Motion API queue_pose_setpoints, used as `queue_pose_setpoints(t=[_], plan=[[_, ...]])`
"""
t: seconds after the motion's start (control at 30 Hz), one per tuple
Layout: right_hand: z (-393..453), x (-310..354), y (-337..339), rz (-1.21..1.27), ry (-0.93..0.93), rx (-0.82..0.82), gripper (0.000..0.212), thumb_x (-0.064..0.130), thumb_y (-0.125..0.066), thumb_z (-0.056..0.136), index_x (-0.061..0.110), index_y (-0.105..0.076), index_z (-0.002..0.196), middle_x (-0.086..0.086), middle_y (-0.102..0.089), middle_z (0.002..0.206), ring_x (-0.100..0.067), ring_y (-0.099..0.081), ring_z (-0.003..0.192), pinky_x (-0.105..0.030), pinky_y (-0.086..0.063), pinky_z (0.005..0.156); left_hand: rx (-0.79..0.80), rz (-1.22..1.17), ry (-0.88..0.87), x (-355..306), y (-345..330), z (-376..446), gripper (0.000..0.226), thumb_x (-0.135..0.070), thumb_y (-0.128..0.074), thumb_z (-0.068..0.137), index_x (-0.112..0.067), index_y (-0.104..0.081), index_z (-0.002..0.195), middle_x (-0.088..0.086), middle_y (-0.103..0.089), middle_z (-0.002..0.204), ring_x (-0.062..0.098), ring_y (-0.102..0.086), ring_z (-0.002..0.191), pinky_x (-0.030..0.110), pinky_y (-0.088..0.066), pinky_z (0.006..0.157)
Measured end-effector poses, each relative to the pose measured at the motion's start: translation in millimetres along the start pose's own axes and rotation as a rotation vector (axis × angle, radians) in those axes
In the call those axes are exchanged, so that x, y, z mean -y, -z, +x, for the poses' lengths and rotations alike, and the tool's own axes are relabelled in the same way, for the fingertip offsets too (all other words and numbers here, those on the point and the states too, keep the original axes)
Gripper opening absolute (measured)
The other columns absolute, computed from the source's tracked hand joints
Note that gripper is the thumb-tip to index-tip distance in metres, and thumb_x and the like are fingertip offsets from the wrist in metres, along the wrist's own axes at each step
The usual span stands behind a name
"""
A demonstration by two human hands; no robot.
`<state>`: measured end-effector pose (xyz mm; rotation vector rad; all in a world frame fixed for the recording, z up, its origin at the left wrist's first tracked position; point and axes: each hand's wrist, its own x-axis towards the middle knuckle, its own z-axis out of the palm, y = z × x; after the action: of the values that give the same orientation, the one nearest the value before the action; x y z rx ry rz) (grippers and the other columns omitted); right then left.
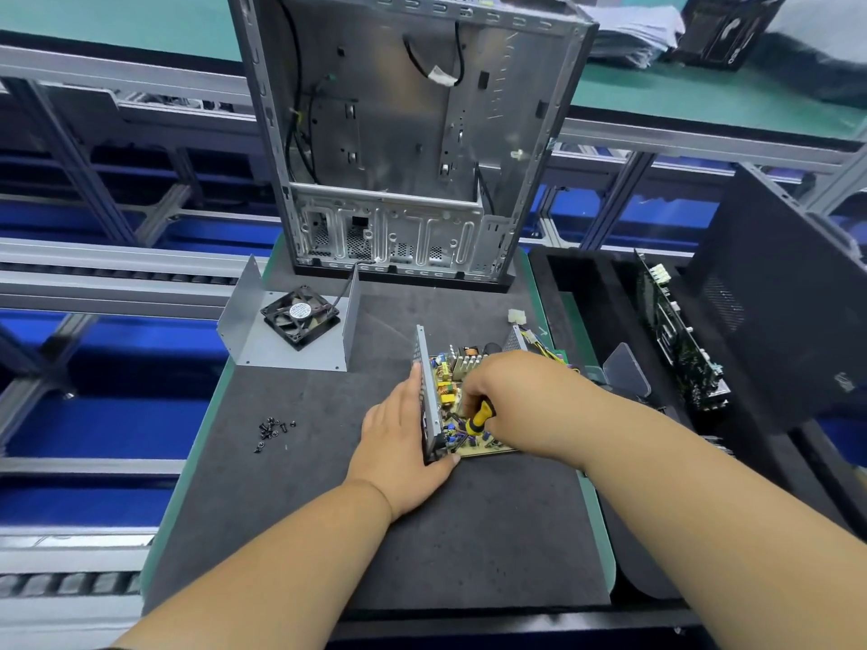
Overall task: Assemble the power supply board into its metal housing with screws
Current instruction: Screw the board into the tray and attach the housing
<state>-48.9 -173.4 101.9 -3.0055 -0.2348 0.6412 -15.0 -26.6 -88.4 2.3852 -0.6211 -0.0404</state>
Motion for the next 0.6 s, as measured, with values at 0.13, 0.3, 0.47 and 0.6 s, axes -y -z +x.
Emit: queue_pose_setpoints(t=[0.13,0.3,0.47,0.6], plan=[[2,3,0,-0.049,-0.001,-0.017,0.040,0.003,-0.056,0.083,0.031,-0.070,0.108,0.004,-0.067,0.106,-0.019,-0.062,0.095,-0.027,-0.051,0.075,0.009,0.004,0.004,0,0,1,0.122,-0.064,-0.062,0.065,-0.034,0.020,0.151,-0.012,-0.023,0.154,0.015,-0.034,0.133,0.031,-0.022,0.112],[7,5,-4,-0.105,-0.038,-0.082,0.026,0.007,-0.060,0.085,0.022,-0.071,0.102,-0.003,-0.067,0.098,-0.023,-0.063,0.088,-0.031,-0.055,0.074,0.012,0.000,0.004,0,0,0,0.122,-0.063,-0.062,0.066,-0.034,0.021,0.151,-0.012,-0.022,0.155,0.013,-0.030,0.136,0.027,-0.016,0.111],[15,5,-8,-0.144,-0.047,-0.118,0.013,0.021,-0.060,0.089,0.012,-0.067,0.097,-0.006,-0.065,0.089,-0.027,-0.062,0.083,-0.028,-0.046,0.063,0.016,0.001,0.007,0,0,1,0.120,-0.066,-0.058,0.066,-0.034,0.021,0.151,-0.012,-0.024,0.153,0.011,-0.030,0.136,0.028,-0.015,0.112],[19,4,-14,-0.104,-0.032,-0.135,0.016,0.031,-0.058,0.093,0.017,-0.052,0.088,0.003,-0.043,0.068,-0.024,-0.048,0.074,-0.029,-0.035,0.059,0.019,-0.001,0.011,0,0,0,0.120,-0.066,-0.059,0.067,-0.033,0.021,0.151,-0.013,-0.021,0.154,0.010,-0.028,0.137,0.025,-0.012,0.111]])
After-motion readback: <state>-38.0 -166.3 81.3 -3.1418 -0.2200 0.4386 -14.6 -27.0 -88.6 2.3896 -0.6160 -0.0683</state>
